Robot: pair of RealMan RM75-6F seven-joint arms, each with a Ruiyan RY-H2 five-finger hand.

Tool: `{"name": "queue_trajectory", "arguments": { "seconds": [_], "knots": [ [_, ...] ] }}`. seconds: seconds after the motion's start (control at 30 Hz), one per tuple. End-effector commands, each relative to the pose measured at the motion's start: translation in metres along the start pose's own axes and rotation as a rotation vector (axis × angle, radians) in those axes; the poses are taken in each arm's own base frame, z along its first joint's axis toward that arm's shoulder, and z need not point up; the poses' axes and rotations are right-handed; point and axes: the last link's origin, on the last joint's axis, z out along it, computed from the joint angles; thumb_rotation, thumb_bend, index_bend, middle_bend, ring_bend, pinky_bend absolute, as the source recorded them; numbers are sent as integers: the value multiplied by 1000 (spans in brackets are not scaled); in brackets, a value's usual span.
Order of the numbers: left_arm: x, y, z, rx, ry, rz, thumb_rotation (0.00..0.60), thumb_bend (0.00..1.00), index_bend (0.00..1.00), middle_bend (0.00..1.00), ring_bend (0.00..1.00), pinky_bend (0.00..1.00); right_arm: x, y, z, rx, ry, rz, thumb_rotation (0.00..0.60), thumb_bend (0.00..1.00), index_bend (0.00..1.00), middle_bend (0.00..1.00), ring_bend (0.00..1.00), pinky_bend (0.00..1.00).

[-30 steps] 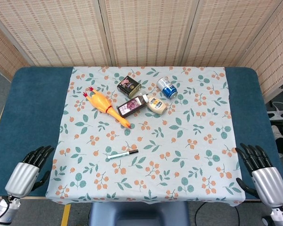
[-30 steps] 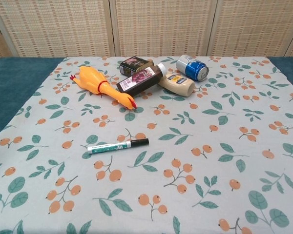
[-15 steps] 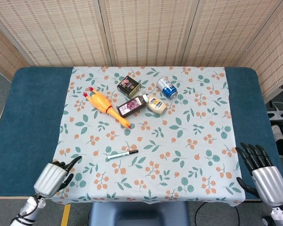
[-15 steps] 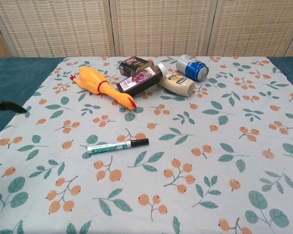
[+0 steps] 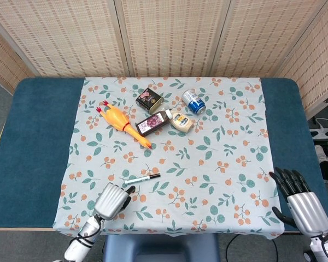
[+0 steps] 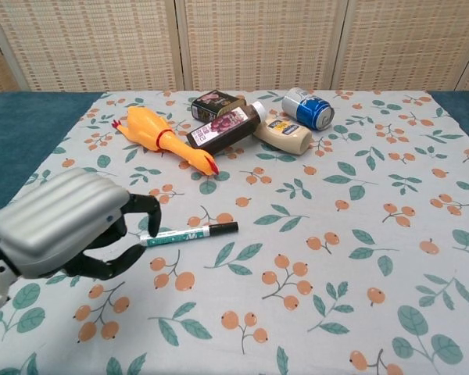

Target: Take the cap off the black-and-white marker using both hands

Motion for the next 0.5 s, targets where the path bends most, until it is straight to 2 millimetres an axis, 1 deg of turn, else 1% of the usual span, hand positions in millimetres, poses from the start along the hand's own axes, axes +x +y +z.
{"name": "queue_trajectory", "arguments": {
  "seconds": [0.03,0.2,0.5],
  "knots": [
    [-6,4,21,9,-10,29,600,405,407,1000,1000,1000,0,1,1,-8,-1,1,600,157,0,0,0,0],
    [-20,6,40,33,-54,51,600,399,389,1000,1000,1000,1,3,2,-22,5,1,600,158,0,0,0,0],
    [-35,7,56,52,-95,104,600,393,382,1000,1000,1000,-2,7,5,-37,-26,9,600,157,0,0,0,0]
  ]
}}
